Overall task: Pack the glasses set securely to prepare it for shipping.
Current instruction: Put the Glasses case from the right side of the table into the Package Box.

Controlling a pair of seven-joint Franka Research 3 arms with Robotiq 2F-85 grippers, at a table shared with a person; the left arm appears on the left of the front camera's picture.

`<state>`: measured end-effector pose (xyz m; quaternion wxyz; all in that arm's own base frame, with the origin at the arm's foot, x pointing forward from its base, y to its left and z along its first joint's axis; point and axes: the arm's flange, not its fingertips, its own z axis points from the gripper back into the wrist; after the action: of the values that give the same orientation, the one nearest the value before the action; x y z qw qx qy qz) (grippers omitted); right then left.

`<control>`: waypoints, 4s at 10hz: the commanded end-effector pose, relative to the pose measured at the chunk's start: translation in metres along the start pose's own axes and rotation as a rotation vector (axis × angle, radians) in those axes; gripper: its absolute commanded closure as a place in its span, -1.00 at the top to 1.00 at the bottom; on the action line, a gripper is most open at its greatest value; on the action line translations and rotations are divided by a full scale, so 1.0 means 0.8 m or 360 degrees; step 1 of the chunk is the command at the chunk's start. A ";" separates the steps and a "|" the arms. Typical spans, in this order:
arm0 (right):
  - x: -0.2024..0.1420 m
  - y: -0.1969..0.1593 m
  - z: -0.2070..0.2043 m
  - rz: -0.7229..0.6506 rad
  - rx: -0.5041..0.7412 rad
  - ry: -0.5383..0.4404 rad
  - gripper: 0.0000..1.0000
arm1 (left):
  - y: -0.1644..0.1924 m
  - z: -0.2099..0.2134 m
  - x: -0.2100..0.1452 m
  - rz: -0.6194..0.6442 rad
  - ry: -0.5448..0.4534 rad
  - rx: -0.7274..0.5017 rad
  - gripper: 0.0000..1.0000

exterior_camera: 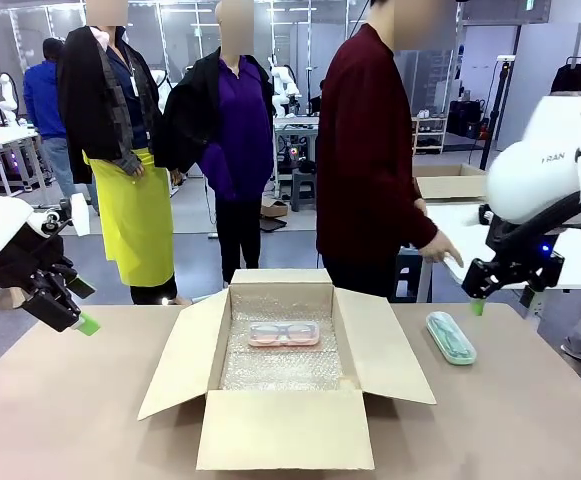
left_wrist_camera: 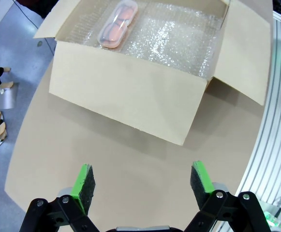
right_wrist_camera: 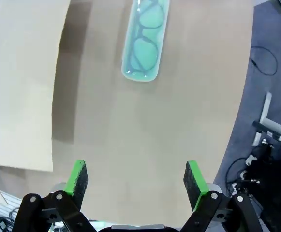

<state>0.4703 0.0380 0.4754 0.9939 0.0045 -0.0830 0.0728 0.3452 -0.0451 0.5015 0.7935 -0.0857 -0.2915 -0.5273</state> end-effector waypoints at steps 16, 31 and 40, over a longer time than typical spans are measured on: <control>0.138 -0.007 -0.158 -0.0048 0.0065 0.0093 1.00 | 0.002 0.002 -0.003 -0.0025 -0.0020 -0.0011 1.00; 0.172 -0.008 -0.243 -0.0130 0.0002 0.0137 0.33 | 0.002 0.002 -0.003 -0.0025 -0.0020 -0.0011 1.00; 0.158 -0.007 -0.143 -0.0085 0.0059 0.0071 -0.45 | 0.002 0.002 -0.003 -0.0025 -0.0020 -0.0011 1.00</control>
<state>0.6281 0.0515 0.3654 0.9973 0.0165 -0.0597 0.0387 0.3451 -0.0451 0.5017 0.7934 -0.0856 -0.2917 -0.5273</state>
